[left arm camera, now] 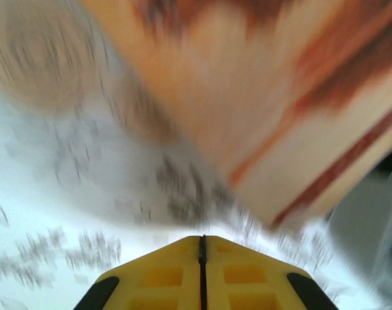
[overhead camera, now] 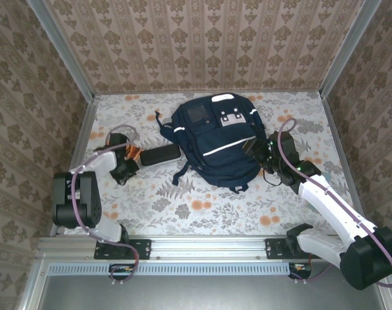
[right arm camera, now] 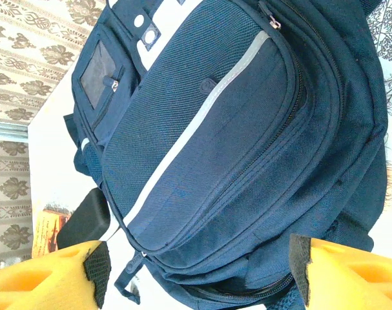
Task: Pack books, pencil case, and school supplies into a backpack
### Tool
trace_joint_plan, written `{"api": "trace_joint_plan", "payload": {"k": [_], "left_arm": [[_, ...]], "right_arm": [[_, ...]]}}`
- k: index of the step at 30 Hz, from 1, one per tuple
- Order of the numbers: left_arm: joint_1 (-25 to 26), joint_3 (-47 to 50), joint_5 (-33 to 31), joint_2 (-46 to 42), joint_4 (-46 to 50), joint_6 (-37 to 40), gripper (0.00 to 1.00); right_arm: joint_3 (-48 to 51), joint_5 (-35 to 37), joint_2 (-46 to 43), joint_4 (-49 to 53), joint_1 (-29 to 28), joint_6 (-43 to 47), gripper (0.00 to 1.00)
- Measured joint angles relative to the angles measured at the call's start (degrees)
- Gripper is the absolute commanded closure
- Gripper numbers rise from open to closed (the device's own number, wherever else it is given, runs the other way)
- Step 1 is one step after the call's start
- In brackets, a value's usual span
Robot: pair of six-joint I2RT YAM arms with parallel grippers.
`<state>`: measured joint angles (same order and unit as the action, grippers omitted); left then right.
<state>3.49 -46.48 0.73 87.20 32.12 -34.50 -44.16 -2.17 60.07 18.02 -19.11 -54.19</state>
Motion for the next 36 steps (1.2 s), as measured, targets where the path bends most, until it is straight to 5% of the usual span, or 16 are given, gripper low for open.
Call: {"api": "trace_joint_plan", "payload": {"k": [5,8,11,17,29,36], "left_arm": [[1.25,6.64,1.27,-7.28,1.6,-2.62,0.81],[0.59,6.25,1.53,-11.93,2.43,-2.95,0.64],[-1.49,3.65,1.73,-14.21,2.89,-2.64,0.48],[-7.78,-1.73,3.1,-12.37,2.14,-1.88,0.34],[-16.17,-4.44,14.01,2.29,-8.98,-6.8,0.31],[-16.44,-7.96,16.17,8.57,-11.93,-8.13,0.52]], "right_arm": [[0.0,0.0,0.0,-0.26,-0.46,-0.26,0.23],[0.0,0.0,0.0,-0.28,-0.83,-0.39,0.23],[0.0,0.02,0.02,-0.26,-1.09,-0.39,0.21],[0.0,0.2,0.02,-1.11,-1.84,-0.22,0.07],[0.0,0.17,2.25,-1.4,-2.58,0.55,0.01],[-0.04,0.17,2.62,-1.53,-3.34,1.6,0.01]]}}
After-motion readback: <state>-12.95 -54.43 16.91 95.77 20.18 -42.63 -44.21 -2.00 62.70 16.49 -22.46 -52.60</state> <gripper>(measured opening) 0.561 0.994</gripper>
